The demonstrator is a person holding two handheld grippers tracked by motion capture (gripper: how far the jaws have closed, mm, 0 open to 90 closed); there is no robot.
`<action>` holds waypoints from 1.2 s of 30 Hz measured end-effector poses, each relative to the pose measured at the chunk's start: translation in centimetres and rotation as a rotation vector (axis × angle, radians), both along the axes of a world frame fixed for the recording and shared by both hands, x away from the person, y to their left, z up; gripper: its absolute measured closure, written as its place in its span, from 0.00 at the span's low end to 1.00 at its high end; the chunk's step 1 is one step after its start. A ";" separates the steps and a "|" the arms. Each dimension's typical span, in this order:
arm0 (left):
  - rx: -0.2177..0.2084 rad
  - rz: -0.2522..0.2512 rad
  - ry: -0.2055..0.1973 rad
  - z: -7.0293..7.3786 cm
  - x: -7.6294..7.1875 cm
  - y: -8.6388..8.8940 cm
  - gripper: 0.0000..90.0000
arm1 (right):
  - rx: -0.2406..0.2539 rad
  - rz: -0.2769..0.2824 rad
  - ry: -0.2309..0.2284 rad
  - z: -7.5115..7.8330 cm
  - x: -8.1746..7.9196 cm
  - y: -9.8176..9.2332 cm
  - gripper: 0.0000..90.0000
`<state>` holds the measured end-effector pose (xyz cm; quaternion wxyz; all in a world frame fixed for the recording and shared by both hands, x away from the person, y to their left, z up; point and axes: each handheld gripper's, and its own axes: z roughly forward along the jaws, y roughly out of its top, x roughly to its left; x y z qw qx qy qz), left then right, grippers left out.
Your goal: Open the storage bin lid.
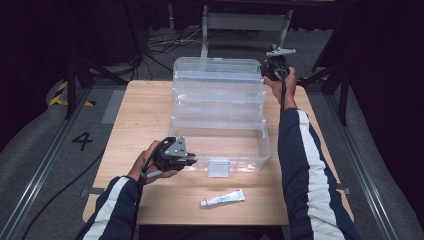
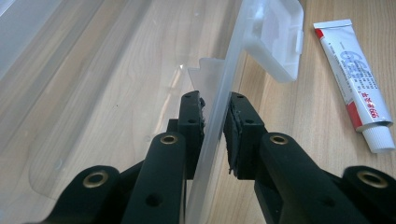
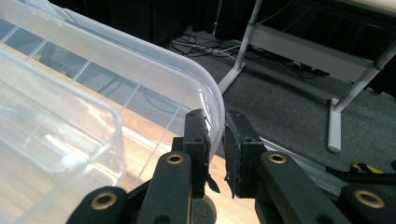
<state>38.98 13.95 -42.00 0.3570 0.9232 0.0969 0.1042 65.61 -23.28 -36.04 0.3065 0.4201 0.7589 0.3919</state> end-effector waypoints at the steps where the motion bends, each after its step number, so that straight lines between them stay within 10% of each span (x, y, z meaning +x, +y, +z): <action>1: 0.000 0.000 0.000 0.0 0.0 0.0 0.87 | 0.001 0.001 0.002 -0.1 0.1 0.0 0.89; 10: -0.004 0.005 -0.001 -0.1 0.1 0.0 0.86 | 0.041 0.045 0.021 -1.1 0.6 -0.3 1.00; 13: -0.004 0.004 -0.001 -0.1 0.1 0.1 0.87 | -0.064 0.042 0.057 -1.4 0.7 0.4 1.00; 36: 0.012 0.030 -0.006 -0.1 -0.2 0.3 0.84 | -0.001 0.025 0.018 0.1 -2.8 -2.6 0.99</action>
